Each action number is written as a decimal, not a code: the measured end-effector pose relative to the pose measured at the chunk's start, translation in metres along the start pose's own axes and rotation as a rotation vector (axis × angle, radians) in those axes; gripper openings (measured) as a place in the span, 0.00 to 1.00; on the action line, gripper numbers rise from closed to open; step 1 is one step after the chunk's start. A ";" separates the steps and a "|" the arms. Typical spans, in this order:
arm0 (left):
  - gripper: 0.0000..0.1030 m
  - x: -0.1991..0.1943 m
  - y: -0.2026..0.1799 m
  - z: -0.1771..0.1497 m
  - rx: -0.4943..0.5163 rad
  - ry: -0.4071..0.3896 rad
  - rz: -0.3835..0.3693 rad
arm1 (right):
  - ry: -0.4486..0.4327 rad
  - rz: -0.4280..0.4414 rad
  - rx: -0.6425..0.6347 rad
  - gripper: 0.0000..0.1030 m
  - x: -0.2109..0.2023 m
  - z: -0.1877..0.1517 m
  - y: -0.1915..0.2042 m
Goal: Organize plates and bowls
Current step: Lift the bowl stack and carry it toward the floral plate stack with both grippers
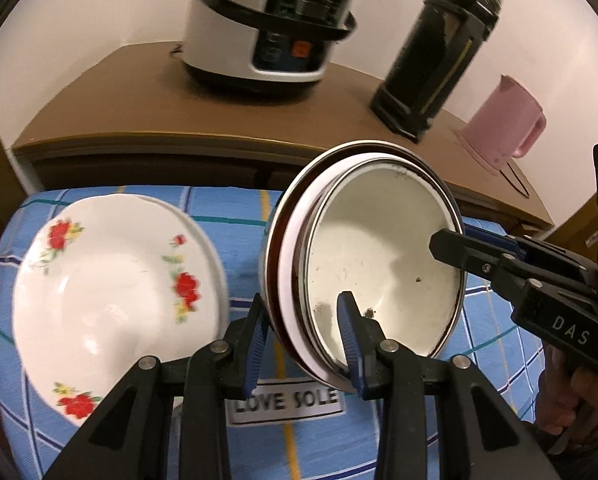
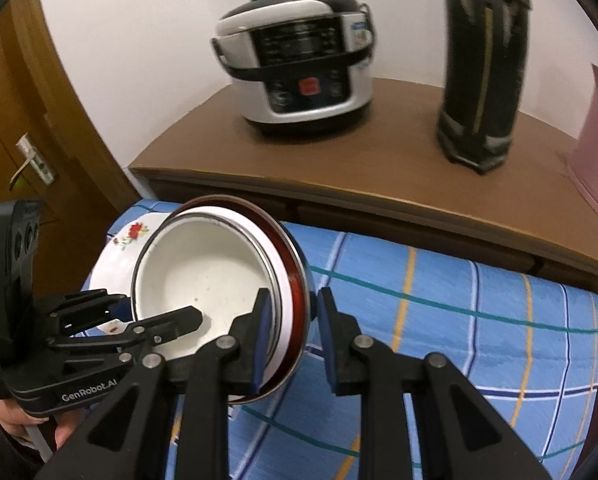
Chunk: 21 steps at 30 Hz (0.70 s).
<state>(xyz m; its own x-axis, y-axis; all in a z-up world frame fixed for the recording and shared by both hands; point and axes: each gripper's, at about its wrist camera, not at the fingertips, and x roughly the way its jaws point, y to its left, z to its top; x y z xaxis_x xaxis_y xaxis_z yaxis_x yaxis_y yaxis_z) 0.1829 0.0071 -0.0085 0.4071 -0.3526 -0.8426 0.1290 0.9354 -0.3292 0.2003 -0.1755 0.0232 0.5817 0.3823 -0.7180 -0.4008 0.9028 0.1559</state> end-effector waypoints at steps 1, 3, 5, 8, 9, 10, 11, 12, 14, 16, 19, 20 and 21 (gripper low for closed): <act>0.36 -0.004 0.004 -0.001 -0.007 -0.007 0.008 | -0.001 0.005 -0.005 0.22 0.000 0.001 0.003; 0.36 -0.009 0.010 -0.003 -0.017 -0.015 0.019 | -0.005 0.016 -0.016 0.22 0.002 0.002 0.011; 0.36 -0.014 0.016 -0.004 -0.024 -0.022 0.029 | -0.008 0.027 -0.023 0.22 0.003 0.003 0.017; 0.36 -0.021 0.023 -0.007 -0.034 -0.036 0.046 | -0.012 0.040 -0.035 0.22 0.004 0.004 0.027; 0.36 -0.023 0.023 -0.007 -0.036 -0.039 0.050 | -0.015 0.045 -0.042 0.22 0.004 0.005 0.031; 0.36 -0.026 0.025 -0.008 -0.039 -0.042 0.053 | -0.016 0.048 -0.046 0.22 0.004 0.005 0.033; 0.36 -0.029 0.028 -0.009 -0.043 -0.047 0.059 | -0.017 0.052 -0.050 0.22 0.004 0.005 0.036; 0.36 -0.030 0.030 -0.009 -0.044 -0.049 0.063 | -0.018 0.055 -0.054 0.22 0.004 0.006 0.039; 0.36 -0.034 0.034 -0.010 -0.051 -0.054 0.070 | -0.020 0.061 -0.062 0.23 0.005 0.007 0.044; 0.36 -0.036 0.037 -0.011 -0.055 -0.056 0.076 | -0.020 0.068 -0.069 0.23 0.005 0.009 0.048; 0.36 -0.039 0.041 -0.012 -0.064 -0.061 0.084 | -0.021 0.076 -0.077 0.23 0.006 0.011 0.053; 0.36 -0.041 0.042 -0.013 -0.066 -0.062 0.086 | -0.022 0.079 -0.080 0.23 0.006 0.011 0.054; 0.36 -0.042 0.042 -0.013 -0.067 -0.064 0.089 | -0.022 0.082 -0.083 0.23 0.006 0.012 0.055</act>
<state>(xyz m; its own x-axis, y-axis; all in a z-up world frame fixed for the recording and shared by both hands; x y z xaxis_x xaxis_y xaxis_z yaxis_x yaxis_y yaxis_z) 0.1595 0.0609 0.0075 0.4715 -0.2636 -0.8416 0.0294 0.9585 -0.2837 0.1905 -0.1207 0.0354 0.5599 0.4589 -0.6899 -0.5038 0.8496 0.1562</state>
